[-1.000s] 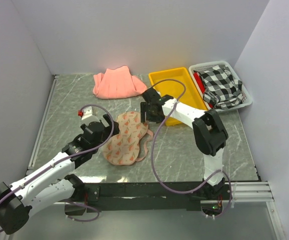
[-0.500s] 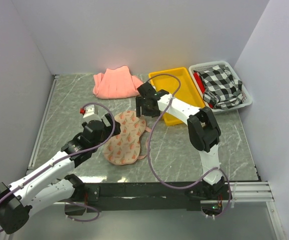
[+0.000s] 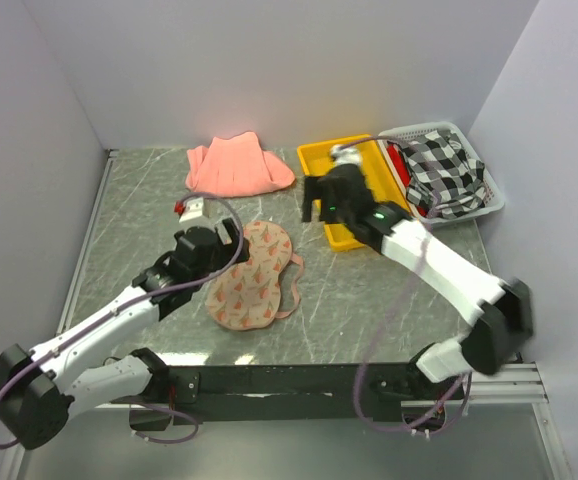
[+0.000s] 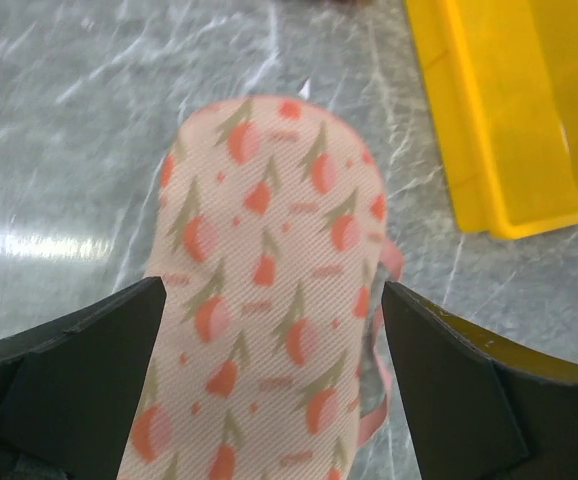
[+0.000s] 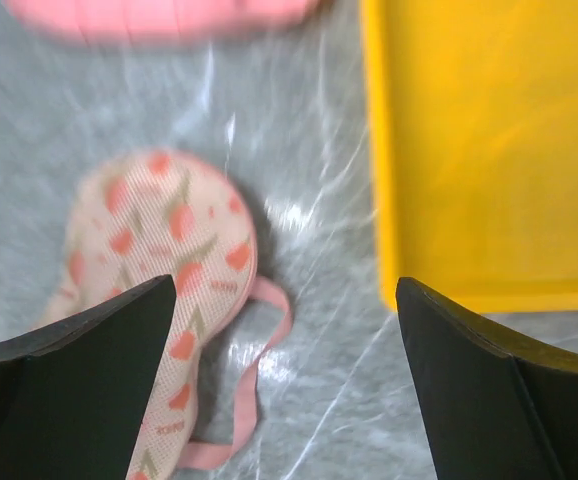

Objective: Place the bra in the laundry bag and zip it closed
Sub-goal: Reset both arms

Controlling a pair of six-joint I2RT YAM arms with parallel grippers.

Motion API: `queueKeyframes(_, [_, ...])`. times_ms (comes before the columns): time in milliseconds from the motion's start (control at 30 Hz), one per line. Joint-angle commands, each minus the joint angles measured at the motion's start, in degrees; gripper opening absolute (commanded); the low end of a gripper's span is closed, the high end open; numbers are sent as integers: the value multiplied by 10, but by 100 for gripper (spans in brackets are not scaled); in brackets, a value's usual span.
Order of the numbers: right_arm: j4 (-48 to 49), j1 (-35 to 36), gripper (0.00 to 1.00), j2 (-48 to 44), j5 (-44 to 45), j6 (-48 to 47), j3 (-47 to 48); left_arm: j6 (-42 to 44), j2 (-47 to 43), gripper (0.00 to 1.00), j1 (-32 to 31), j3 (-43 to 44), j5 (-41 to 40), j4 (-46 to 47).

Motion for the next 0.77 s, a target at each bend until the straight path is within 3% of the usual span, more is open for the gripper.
queueKeyframes(0, [116,-46,100,-147,94,-41,-89,58,50,97,21,87,70,46])
queueKeyframes(67, [135,-90,100,-193,88,-35,-116,64,74,97,46,97,93,61])
queueKeyframes(267, [225,-137,100,-282,117,-71,-231,87,101,97,126,107,172,107])
queueKeyframes(500, [284,-163,100,-340,163,-78,-324,114,91,97,199,117,161,133])
queueKeyframes(733, [272,-168,100,-367,220,-71,-331,122,84,97,250,134,160,133])
